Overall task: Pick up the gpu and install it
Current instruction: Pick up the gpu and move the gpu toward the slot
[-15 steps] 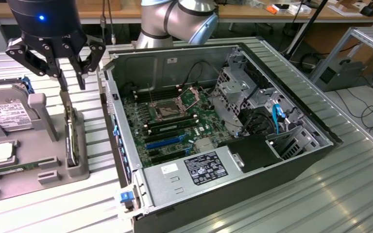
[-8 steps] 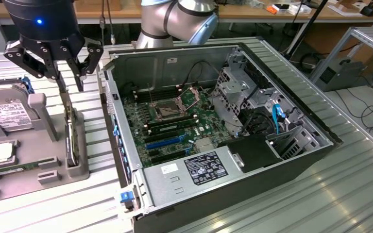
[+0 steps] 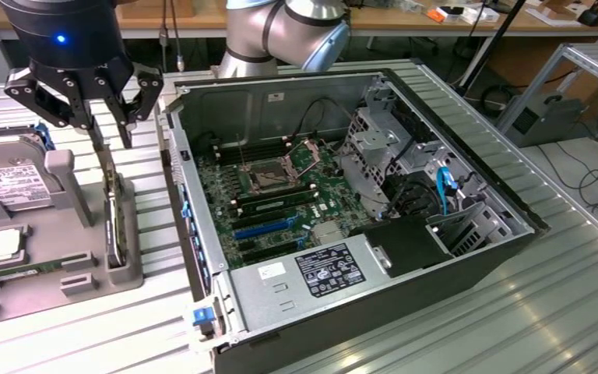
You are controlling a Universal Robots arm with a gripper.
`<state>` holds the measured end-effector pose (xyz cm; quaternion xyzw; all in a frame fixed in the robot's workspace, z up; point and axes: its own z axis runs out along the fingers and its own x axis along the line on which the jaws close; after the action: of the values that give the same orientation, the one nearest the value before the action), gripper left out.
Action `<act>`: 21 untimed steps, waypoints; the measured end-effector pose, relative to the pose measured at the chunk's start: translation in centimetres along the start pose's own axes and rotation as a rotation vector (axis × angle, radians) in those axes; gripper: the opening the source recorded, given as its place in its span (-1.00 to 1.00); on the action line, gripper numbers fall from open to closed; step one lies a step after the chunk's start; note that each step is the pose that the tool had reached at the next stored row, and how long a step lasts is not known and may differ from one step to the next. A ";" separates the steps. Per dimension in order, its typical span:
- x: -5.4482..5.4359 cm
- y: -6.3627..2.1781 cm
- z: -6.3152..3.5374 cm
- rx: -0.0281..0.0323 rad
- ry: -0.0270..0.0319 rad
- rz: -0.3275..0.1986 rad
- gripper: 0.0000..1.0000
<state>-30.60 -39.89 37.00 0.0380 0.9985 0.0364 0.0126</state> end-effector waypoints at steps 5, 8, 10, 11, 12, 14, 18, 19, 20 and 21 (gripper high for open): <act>0.1 -0.03 0.19 -0.0033 0.0002 0.000 -0.28; 0.2 -0.04 0.31 -0.0053 0.0004 0.000 -0.28; 0.3 -0.05 0.40 -0.0068 0.0005 0.000 -0.28; 0.3 -0.06 0.48 -0.0079 0.0005 0.000 -0.28; 0.3 -0.06 0.53 -0.0087 0.0006 0.000 -0.28; 0.3 -0.07 0.57 -0.0093 0.0007 0.000 -0.28; 0.3 -0.08 0.69 -0.0110 0.0007 0.000 -0.28; 0.3 -0.08 0.71 -0.0113 0.0008 0.000 -0.28; 0.4 -0.08 0.73 -0.0116 0.0008 0.000 -0.28; 0.4 -0.09 0.80 -0.0126 0.0009 0.000 -0.28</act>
<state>-30.95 -39.89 36.19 0.0381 0.9983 0.0427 0.0124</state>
